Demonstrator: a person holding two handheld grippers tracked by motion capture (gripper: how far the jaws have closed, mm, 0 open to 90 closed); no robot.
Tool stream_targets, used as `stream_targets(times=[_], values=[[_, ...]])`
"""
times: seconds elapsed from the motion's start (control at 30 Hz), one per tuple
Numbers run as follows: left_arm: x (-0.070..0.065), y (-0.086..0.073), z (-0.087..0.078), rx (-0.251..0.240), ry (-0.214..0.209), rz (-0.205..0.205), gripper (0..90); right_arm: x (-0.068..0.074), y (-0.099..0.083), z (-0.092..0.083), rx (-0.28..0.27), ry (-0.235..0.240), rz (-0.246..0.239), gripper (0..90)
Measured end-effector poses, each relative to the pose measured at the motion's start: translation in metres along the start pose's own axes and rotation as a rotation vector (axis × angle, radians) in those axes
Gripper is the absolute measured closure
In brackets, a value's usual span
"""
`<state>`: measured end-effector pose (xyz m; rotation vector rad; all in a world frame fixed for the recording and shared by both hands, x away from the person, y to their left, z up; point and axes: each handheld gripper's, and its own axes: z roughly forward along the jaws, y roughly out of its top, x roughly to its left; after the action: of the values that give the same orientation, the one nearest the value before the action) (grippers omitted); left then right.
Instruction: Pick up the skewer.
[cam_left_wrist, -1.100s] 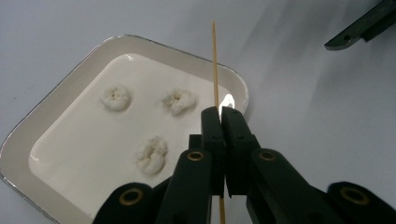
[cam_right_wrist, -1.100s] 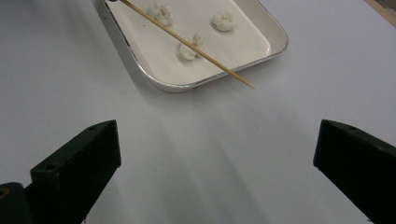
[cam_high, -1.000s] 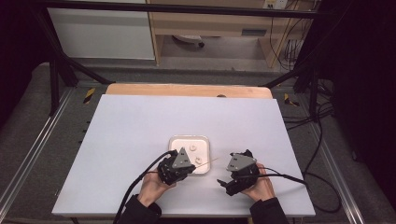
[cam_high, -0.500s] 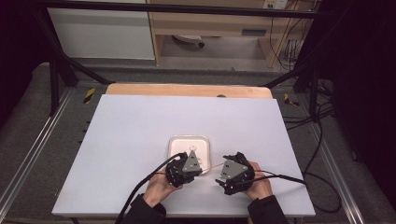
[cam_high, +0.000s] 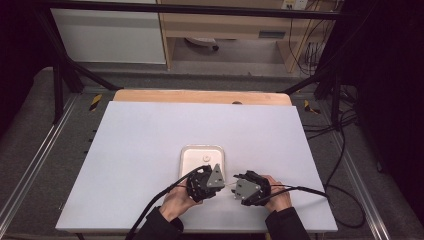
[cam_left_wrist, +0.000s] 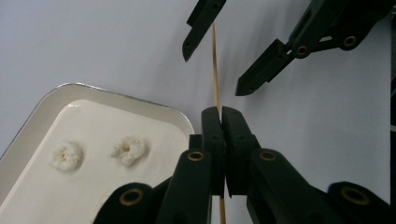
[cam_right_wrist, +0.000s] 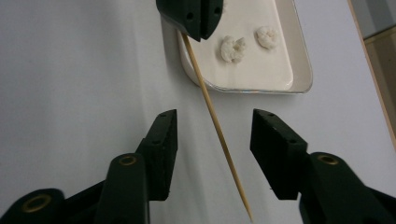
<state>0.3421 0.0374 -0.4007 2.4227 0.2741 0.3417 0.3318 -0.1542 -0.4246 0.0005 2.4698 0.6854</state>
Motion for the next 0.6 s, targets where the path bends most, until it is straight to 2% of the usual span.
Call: stream_targets(times=[0.03, 0.17, 0.27, 0.3, 0.37, 0.4, 0.43, 0.47, 0.6], values=[[-0.0009, 0.0009, 0.0003, 0.0, -0.002, 0.003, 88.3, 0.0, 0.0, 0.0, 0.0, 0.0, 0.0, 55.5], [-0.0026, 0.0027, 0.0014, -0.001, -0.017, 0.007, 88.3, 0.0011, 0.0, 0.0005, 0.016, 0.005, -0.076, 63.6], [-0.003, 0.0026, 0.0017, -0.003, -0.024, 0.01, 88.3, 0.002, -0.0004, 0.0006, 0.024, 0.012, -0.094, 67.1], [-0.0031, 0.0025, 0.0017, -0.002, -0.027, 0.011, 88.3, 0.0023, -0.0006, 0.0009, 0.027, 0.011, -0.119, 70.5], [-0.0034, 0.0024, 0.0016, -0.002, -0.031, 0.013, 88.2, 0.003, -0.0007, 0.0007, 0.03, 0.013, -0.125, 72.1], [-0.0035, 0.0022, 0.0014, -0.003, -0.034, 0.012, 88.3, 0.0034, -0.001, 0.0011, 0.029, 0.007, -0.151, 75.5], [-0.0034, 0.002, 0.0011, -0.004, -0.036, 0.013, 88.3, 0.0034, -0.001, 0.0011, 0.029, 0.007, -0.151, 75.5], [-0.0032, 0.0017, 0.0008, -0.007, -0.041, 0.011, 88.3, 0.0041, -0.0016, 0.001, 0.028, -0.002, -0.173, 78.8], [-0.003, 0.001, 0.0005, -0.006, -0.045, 0.013, 88.3, 0.0045, -0.0021, 0.0003, 0.035, -0.013, -0.201, 83.5]])
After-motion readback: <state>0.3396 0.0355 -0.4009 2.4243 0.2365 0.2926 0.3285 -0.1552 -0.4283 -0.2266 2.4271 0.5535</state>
